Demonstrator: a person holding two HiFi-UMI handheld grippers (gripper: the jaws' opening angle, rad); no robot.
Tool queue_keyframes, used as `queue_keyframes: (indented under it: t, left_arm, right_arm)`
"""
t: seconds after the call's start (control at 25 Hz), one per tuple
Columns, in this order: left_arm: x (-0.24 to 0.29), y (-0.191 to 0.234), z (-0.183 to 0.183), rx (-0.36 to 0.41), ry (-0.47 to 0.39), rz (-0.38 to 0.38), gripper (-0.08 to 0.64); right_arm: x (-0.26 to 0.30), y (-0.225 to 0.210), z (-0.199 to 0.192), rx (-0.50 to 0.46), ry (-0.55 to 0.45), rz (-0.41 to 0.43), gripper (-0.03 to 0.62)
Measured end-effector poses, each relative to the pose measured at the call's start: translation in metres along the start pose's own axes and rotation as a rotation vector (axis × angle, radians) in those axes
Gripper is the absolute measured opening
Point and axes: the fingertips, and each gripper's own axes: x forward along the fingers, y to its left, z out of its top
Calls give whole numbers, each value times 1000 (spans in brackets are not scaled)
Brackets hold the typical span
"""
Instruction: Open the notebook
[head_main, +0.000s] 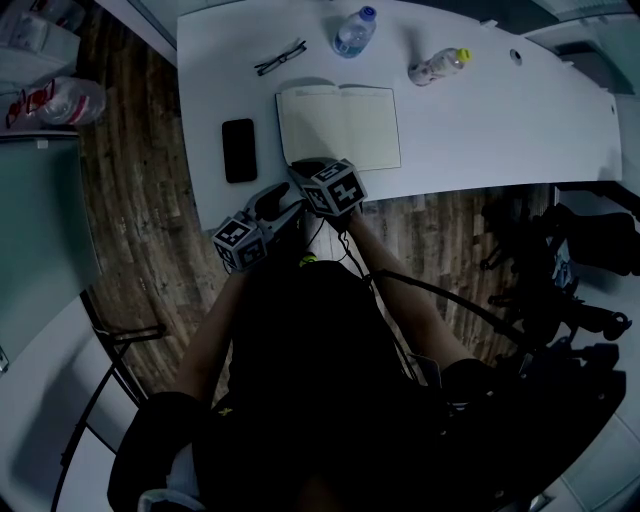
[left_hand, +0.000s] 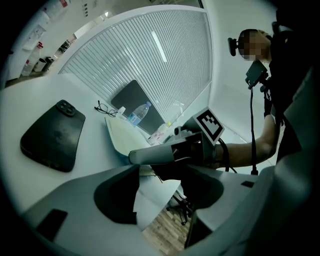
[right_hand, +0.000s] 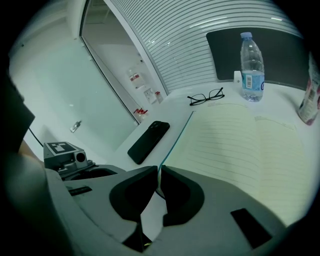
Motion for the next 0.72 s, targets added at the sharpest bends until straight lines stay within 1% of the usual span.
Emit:
queue_keyframes:
  t: [0.24, 0.36, 0.48, 0.72]
  left_arm:
    - [0, 1, 0, -2, 8, 0, 272]
    - [1, 0, -1, 3, 8, -1, 272]
    - [1, 0, 0, 10, 5, -2, 270]
    - [2, -1, -1, 28, 12, 1, 272]
  right_arm:
    - [-7, 5, 4, 22, -41, 9, 43]
    - [-10, 6, 6, 61, -72, 24, 43]
    - [-17, 1, 10, 97, -111, 7, 43]
    - [-36, -11, 13, 131, -171, -34, 43]
